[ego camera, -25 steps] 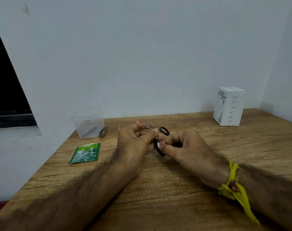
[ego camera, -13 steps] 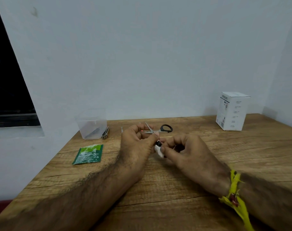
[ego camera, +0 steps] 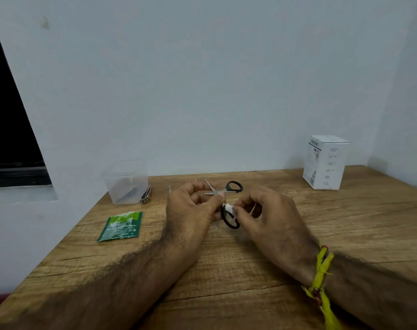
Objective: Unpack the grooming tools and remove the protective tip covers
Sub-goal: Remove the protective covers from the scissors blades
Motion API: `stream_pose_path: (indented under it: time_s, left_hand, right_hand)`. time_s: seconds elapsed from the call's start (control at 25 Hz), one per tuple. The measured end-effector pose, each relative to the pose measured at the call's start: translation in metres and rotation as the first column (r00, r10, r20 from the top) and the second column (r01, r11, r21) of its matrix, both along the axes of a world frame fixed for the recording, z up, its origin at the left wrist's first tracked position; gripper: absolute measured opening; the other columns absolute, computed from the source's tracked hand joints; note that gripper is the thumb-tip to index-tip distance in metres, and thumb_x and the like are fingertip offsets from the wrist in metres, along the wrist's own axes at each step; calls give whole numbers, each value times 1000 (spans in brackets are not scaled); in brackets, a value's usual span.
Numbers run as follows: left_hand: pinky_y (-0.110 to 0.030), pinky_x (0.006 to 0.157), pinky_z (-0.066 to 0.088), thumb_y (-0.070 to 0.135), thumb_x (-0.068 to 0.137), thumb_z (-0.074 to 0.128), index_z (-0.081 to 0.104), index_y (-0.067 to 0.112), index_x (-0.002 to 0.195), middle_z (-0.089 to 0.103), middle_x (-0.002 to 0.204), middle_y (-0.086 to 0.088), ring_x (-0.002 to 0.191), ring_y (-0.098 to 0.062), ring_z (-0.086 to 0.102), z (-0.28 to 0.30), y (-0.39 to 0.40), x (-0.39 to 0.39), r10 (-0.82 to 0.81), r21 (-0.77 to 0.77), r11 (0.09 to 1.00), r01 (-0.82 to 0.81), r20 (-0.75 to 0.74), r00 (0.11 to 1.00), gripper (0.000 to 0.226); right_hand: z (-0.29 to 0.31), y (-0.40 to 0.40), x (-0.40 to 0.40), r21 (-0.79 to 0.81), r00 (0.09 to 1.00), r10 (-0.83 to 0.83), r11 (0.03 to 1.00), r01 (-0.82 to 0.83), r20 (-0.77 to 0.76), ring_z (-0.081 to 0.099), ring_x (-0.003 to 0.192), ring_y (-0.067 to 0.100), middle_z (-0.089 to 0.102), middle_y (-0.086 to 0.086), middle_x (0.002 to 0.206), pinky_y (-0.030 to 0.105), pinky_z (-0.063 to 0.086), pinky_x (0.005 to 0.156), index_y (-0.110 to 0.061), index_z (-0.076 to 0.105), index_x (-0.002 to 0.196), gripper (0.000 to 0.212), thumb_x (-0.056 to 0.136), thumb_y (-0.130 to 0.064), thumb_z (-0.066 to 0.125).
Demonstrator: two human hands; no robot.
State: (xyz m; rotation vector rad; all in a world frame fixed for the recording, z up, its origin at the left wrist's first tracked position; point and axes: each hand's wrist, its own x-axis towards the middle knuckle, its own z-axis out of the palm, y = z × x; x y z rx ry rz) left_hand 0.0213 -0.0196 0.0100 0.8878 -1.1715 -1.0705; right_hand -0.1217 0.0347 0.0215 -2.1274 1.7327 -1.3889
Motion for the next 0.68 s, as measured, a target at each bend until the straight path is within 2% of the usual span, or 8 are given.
stream_pose_path:
  time_s: [0.12, 0.2, 0.28, 0.32, 0.44, 0.56, 0.68]
  left_hand:
    - [-30, 56, 60, -1, 83, 78, 66, 7, 99, 78, 79, -11, 68, -26, 77, 0, 1, -1, -12, 8, 1000, 12, -5, 1000, 21]
    - [-29, 54, 59, -3, 83, 78, 66, 7, 98, 77, 76, -10, 65, -23, 76, 0, -2, 0, 2, 16, 1000, -2, -9, 1000, 21]
    - [-28, 53, 58, -3, 82, 78, 67, 8, 96, 77, 74, -9, 63, -21, 76, -1, -3, -1, 15, 9, 1000, -15, 3, 1000, 21]
    - [-28, 53, 58, -3, 82, 79, 67, 8, 96, 77, 73, -8, 62, -21, 76, -1, -3, -1, 19, 4, 1000, -19, 13, 1000, 22]
    - [-28, 53, 58, -1, 80, 81, 67, 8, 97, 77, 73, -8, 63, -22, 76, -2, -1, -1, 39, -4, 999, -39, 45, 998, 23]
    - [-28, 54, 59, 0, 80, 81, 68, 6, 97, 77, 73, -8, 63, -23, 76, -1, -5, 0, 59, -11, 998, -59, 53, 997, 22]
    - [-29, 55, 60, 0, 79, 82, 69, 6, 97, 77, 73, -8, 61, -22, 75, -1, -5, 2, 71, -26, 997, -69, 104, 992, 23]
  right_hand:
    - [-4, -2, 5, 60, 998, 59, 996, -59, -5, 57, 79, 3, 62, -14, 82, 26, 51, 70, -26, 71, 79, 9, 88, -29, 70]
    - [-6, -5, 6, 132, 994, 70, 988, -80, 79, 60, 74, 3, 66, -11, 76, 18, 47, 62, -26, 73, 78, 12, 89, -30, 70]
    - [-5, -7, 3, 203, 982, 107, 970, -138, 156, 62, 69, 1, 70, -9, 72, 16, 47, 57, -24, 74, 78, 14, 90, -29, 69]
    - [-4, -8, 0, 226, 980, 132, 960, -163, 145, 62, 68, 1, 70, -9, 71, 16, 47, 57, -23, 75, 78, 15, 90, -29, 69]
    - [-1, -6, -7, 256, 982, 186, 948, -188, 33, 58, 70, -3, 66, -11, 75, 17, 43, 57, -26, 74, 77, 15, 90, -32, 70]
    - [-3, -9, -5, 159, 980, 185, 972, -171, -77, 55, 81, 1, 59, -12, 87, 25, 46, 69, -27, 73, 81, 11, 91, -29, 68]
    - [1, -10, -12, 143, 924, 312, 948, -286, -221, 54, 87, 5, 58, -10, 92, 30, 47, 78, -25, 72, 89, 8, 93, -25, 65]
